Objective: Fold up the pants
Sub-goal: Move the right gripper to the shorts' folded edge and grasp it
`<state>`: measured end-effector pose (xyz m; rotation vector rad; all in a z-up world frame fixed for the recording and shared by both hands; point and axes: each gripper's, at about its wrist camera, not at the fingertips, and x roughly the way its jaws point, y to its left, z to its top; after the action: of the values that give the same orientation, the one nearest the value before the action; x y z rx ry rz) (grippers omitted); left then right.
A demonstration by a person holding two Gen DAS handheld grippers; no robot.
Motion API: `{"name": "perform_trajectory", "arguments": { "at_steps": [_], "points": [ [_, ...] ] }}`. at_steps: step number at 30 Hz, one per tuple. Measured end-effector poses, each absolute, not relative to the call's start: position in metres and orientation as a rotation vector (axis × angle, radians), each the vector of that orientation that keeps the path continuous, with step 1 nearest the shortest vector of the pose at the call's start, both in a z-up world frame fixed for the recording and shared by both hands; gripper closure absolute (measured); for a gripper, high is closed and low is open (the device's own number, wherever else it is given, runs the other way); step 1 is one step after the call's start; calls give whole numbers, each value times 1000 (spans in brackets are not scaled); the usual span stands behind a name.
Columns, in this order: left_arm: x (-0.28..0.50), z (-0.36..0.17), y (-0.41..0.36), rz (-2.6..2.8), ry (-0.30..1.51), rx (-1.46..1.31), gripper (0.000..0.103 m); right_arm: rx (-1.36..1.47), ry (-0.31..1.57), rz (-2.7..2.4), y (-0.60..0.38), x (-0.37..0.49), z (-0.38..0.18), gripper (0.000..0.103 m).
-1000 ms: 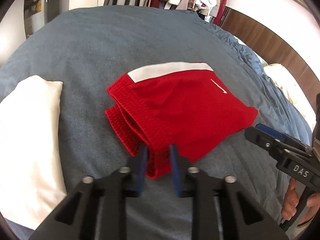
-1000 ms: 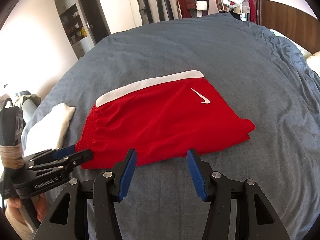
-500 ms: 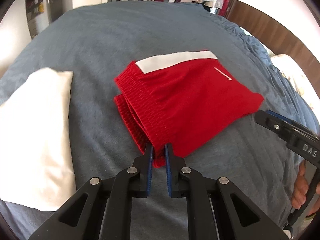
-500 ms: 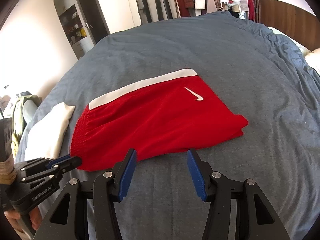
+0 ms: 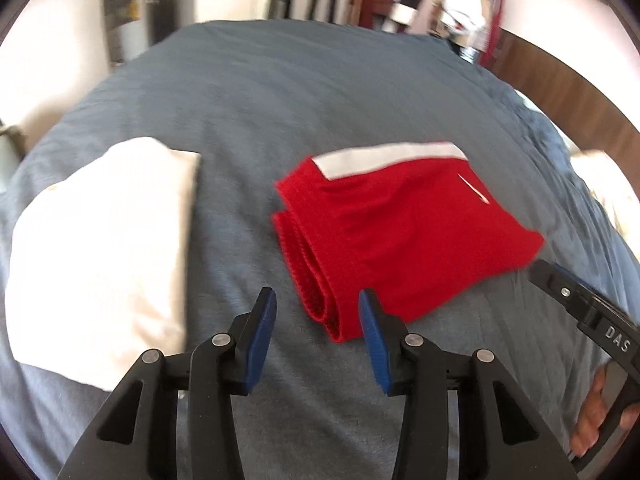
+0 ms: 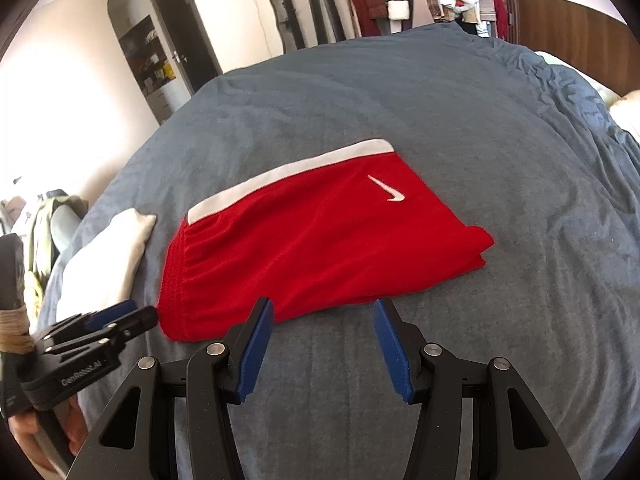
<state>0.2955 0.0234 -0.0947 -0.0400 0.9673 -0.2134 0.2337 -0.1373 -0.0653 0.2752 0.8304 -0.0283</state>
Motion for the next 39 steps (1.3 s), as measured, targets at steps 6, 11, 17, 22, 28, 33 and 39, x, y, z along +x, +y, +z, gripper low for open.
{"name": "perform_trajectory", "arguments": {
  "at_steps": [6,11,17,22,28,33,39],
  "points": [
    [272,-71,-10,-174,851,28,58,385,769,-67,-166,224,-67,50],
    [278,-67,-52,-254,819,94,57,454,738,-103,-196,222,-70,50],
    [295,-74,-94,-311,824,115,57,506,737,-112,-224,224,-79,50],
    [304,-84,-120,-331,828,173,52,592,734,-107,-244,226,-94,50],
    [312,-94,-130,-335,846,219,52,701,731,-98,-253,237,-112,50],
    [317,-98,-130,-324,853,228,52,768,750,-103,-256,252,-129,50],
    [324,-104,-131,-322,872,204,52,761,771,-129,-255,265,-137,50]
  ]
}}
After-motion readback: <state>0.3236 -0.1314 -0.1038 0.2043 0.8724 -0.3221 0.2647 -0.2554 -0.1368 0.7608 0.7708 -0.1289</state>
